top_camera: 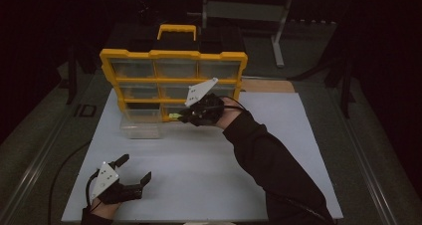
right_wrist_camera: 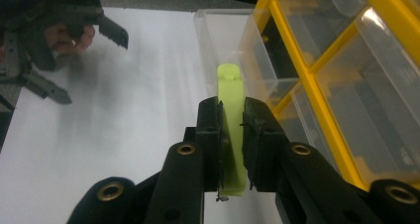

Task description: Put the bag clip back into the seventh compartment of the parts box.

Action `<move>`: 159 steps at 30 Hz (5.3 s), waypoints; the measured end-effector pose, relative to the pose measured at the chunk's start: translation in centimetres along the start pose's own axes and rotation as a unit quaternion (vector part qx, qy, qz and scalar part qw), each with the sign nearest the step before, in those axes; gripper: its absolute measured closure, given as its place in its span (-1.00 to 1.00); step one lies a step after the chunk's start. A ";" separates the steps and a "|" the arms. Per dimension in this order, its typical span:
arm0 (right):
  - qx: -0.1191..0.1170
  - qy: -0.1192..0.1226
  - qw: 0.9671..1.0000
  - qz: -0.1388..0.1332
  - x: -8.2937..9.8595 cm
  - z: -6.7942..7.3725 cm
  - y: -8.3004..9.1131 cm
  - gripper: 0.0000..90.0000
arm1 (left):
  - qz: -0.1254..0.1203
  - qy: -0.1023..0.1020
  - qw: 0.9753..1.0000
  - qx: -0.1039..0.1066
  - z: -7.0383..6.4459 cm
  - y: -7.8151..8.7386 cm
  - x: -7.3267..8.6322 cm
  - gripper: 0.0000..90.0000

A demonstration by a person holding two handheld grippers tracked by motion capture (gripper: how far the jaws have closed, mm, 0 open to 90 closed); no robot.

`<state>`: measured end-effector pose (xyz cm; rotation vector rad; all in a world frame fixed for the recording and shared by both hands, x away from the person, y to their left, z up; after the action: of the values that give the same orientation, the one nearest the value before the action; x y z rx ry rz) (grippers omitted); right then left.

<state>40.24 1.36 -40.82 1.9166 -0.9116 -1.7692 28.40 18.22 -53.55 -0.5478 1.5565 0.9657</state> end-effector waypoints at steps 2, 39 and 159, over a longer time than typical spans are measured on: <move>-0.001 0.003 1.000 -0.005 -0.4 -0.1 -0.3 0.75 | -0.001 0.001 1.000 0.000 0.0 0.0 0.0 -0.92; -0.012 0.046 0.999 -0.005 -7.4 -1.4 -9.5 0.75 | -0.015 0.007 1.000 0.011 -0.1 0.3 -0.4 -0.92; 0.031 -0.102 0.994 -0.022 6.4 -0.5 -0.1 -0.81 | -0.015 -0.005 1.000 0.019 -0.5 -0.1 -0.2 -0.93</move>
<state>40.78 -2.92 -45.51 1.8307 -1.0119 -2.0129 28.24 17.77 -53.33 -0.5364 1.5501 0.9124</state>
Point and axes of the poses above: each handheld gripper's, and its own axes: y roughly backward along the jaws, x roughly out of its underside, z roughly to its left, the point moved 9 cm from there along -y, roughly forward along the jaws, and after that the axes turned 1 degree about -y, right-handed, at the moved point
